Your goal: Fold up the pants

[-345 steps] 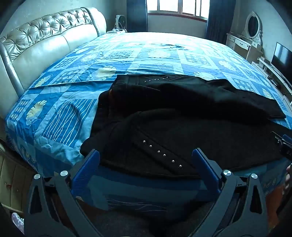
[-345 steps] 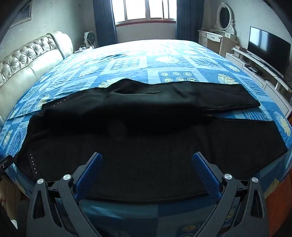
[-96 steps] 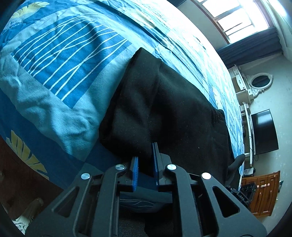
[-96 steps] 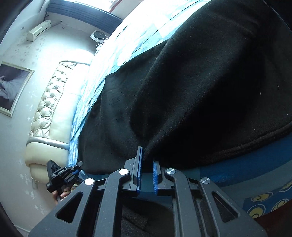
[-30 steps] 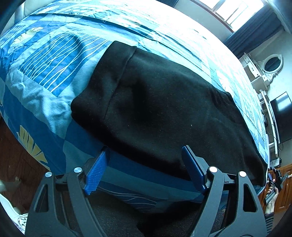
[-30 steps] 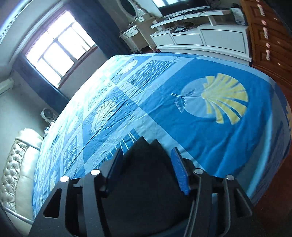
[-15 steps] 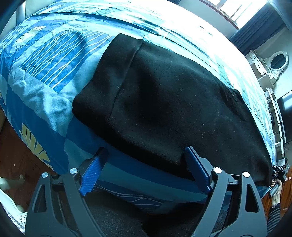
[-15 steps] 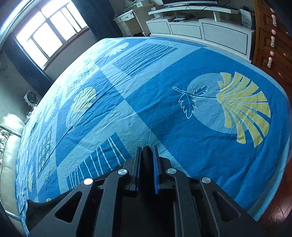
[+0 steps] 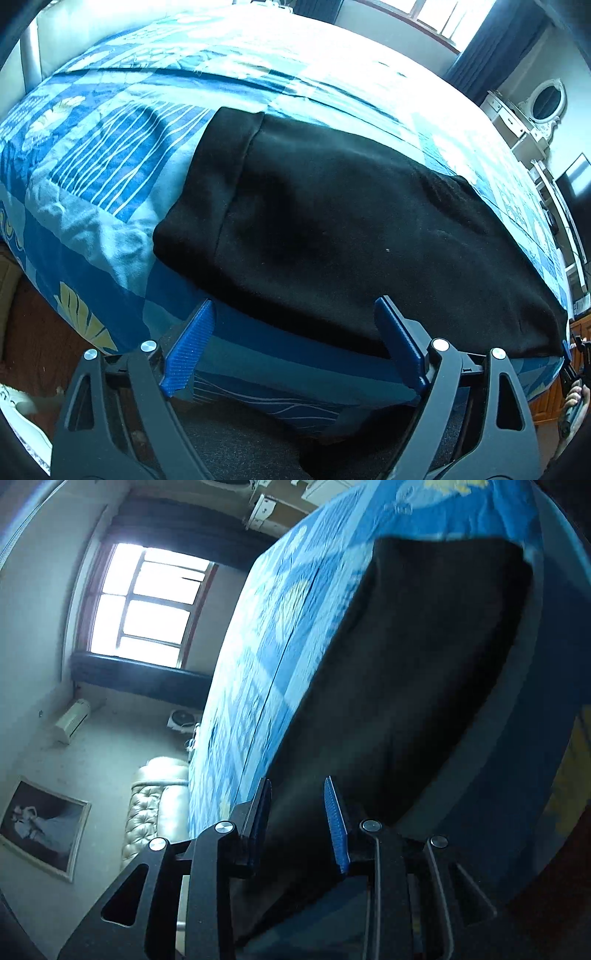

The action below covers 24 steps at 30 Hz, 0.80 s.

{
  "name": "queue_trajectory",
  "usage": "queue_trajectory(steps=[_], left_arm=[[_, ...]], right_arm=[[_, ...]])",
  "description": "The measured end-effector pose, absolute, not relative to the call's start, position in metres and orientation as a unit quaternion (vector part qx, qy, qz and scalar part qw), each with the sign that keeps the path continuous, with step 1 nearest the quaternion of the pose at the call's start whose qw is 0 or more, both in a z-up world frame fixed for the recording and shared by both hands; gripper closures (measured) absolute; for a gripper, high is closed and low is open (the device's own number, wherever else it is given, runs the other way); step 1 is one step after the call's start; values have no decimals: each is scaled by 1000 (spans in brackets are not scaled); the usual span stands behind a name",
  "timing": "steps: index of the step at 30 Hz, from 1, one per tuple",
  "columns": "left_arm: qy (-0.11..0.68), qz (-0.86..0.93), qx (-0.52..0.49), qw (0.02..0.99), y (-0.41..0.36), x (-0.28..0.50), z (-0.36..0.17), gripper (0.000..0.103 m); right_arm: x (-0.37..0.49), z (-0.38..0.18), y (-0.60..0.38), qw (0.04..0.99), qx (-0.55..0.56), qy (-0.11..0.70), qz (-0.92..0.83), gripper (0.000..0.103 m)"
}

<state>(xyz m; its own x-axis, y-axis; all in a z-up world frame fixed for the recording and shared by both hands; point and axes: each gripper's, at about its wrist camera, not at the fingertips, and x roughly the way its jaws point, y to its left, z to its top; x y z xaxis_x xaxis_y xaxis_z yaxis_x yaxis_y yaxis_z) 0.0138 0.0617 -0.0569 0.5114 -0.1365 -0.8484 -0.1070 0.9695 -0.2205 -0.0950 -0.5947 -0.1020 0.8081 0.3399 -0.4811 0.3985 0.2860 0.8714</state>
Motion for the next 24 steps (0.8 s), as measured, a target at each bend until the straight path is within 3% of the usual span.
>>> queue_trajectory(steps=[5, 13, 16, 24], left_arm=[[479, -39, -90, 872, 42, 8, -41, 16], [506, -89, -96, 853, 14, -2, -41, 15], [511, -98, -100, 848, 8, -5, -41, 15], [513, -95, -107, 847, 4, -5, -44, 15]], right_arm=[[-86, -124, -545, 720, 593, 361, -7, 72], [-80, -122, -532, 727, 589, 353, -31, 69], [-83, -123, -524, 712, 615, 337, -32, 59], [-65, -133, -500, 705, 628, 328, -12, 58]])
